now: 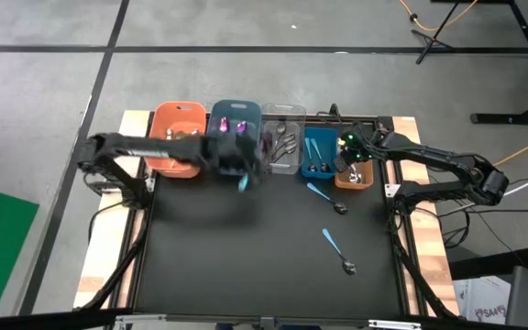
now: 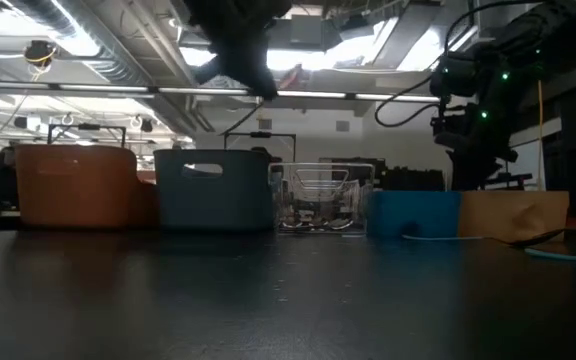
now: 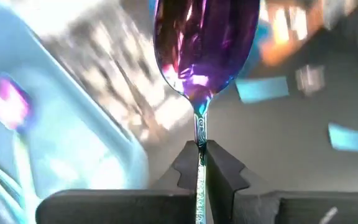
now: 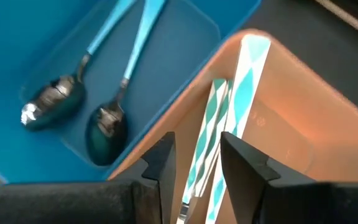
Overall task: Sort silverware by color (type)
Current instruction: Put the purple spoon into the left blue bin
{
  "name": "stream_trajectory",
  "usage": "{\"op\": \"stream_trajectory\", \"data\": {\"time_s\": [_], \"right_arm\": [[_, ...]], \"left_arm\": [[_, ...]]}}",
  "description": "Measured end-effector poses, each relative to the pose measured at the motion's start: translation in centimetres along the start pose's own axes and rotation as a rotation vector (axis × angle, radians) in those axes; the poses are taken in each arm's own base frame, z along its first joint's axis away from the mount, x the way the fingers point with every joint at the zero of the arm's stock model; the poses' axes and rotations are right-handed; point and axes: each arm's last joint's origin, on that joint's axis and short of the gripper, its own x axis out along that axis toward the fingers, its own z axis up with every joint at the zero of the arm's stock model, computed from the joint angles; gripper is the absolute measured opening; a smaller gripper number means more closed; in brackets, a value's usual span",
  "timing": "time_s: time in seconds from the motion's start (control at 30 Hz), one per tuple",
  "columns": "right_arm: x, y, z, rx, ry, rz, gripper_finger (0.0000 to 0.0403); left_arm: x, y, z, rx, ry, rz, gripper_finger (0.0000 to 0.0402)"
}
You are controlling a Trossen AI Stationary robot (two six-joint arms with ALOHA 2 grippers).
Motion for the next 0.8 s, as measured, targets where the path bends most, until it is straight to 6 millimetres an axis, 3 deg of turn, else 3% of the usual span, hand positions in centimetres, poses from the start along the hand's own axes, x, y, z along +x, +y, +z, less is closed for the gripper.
{"op": "stream_trajectory", "data": {"time_s": [0.2,0.4,0.63,0.8], "right_arm": [[-1.8,0.2,1.7,0.003,-0.025,0.012,0.0115],[-4.6,0.5,3.9,0.008,-0.058,0.047,0.0115],[-7.7,2.1,6.1,0.024,-0.122,0.294,0.0115],[-8.6,4.8,5.6,-0.057,-0.121,0.370,0.0115]], "left_arm": [[-1.4,7.8,5.8,-0.087,-0.209,0.080,0.0006],[0.1,13.4,7.4,-0.175,-0.172,0.114,0.0006],[4.5,16.0,6.9,-0.213,-0.055,0.169,0.0011],[7.4,16.2,5.9,-0.211,0.043,0.166,0.0012]]}}
